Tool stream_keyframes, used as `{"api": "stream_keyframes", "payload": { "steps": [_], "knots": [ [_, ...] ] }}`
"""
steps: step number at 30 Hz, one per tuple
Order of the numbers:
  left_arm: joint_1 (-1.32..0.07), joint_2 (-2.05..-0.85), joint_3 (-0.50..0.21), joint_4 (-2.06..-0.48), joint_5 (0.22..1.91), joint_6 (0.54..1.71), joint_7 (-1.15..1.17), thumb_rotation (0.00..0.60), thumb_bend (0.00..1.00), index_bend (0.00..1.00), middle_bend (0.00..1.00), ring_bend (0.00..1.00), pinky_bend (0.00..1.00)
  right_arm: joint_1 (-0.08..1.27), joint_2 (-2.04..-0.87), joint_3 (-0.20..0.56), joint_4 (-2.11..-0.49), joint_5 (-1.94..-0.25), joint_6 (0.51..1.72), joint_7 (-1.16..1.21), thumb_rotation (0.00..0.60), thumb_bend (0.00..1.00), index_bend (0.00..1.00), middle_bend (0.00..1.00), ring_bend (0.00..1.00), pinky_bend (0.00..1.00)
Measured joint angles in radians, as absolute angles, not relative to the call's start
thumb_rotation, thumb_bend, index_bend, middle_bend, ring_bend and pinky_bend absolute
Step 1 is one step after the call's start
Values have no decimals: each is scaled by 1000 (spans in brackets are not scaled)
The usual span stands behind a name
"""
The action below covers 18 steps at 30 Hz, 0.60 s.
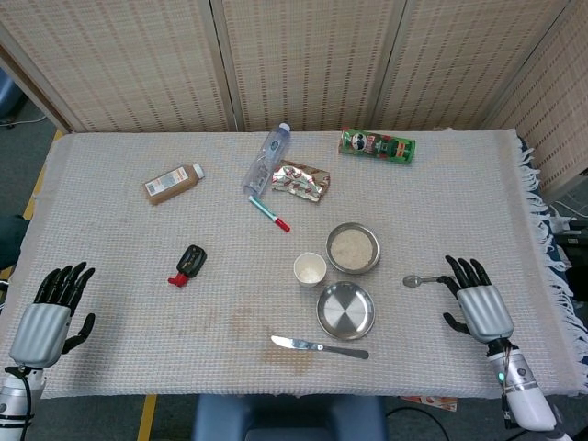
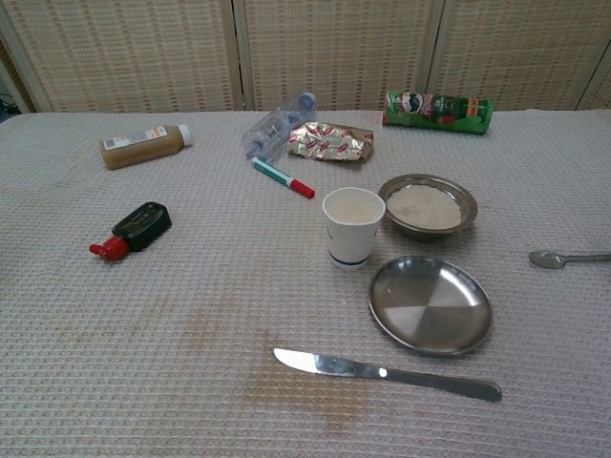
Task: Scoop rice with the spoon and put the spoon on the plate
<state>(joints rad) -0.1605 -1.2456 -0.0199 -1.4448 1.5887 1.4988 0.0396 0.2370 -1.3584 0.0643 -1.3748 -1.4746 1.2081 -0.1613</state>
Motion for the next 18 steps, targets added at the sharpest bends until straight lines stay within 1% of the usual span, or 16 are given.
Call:
{"api": "stream_keyframes", "payload": {
  "steps": [1,4,7,13,18],
  "knots": [
    [-161,-1246,-19,-1446,1592,1498,39,600,446,0,0,0,73,252,-1376,73,-1357,-1454,1180,-172,600,219,446,0,0,0],
    [-163,-1245,-14,-1447,1599,1496,42,600,446,0,0,0,73,295,-1419,92,-1306,-1412,1115,-202,600,230,455,0,0,0],
    [-164,-1243,-12,-1447,1596,1489,44,600,445,0,0,0,73,329,-1457,109,-1251,-1377,1075,-225,600,235,460,0,0,0],
    [-164,-1235,-11,-1451,1588,1480,38,600,446,0,0,0,74,367,-1510,139,-1151,-1329,1039,-206,600,235,473,0,0,0],
    [-166,-1237,-11,-1448,1590,1478,35,600,445,0,0,0,75,384,-1531,144,-1096,-1305,1009,-191,600,237,479,0,0,0]
  ]
}}
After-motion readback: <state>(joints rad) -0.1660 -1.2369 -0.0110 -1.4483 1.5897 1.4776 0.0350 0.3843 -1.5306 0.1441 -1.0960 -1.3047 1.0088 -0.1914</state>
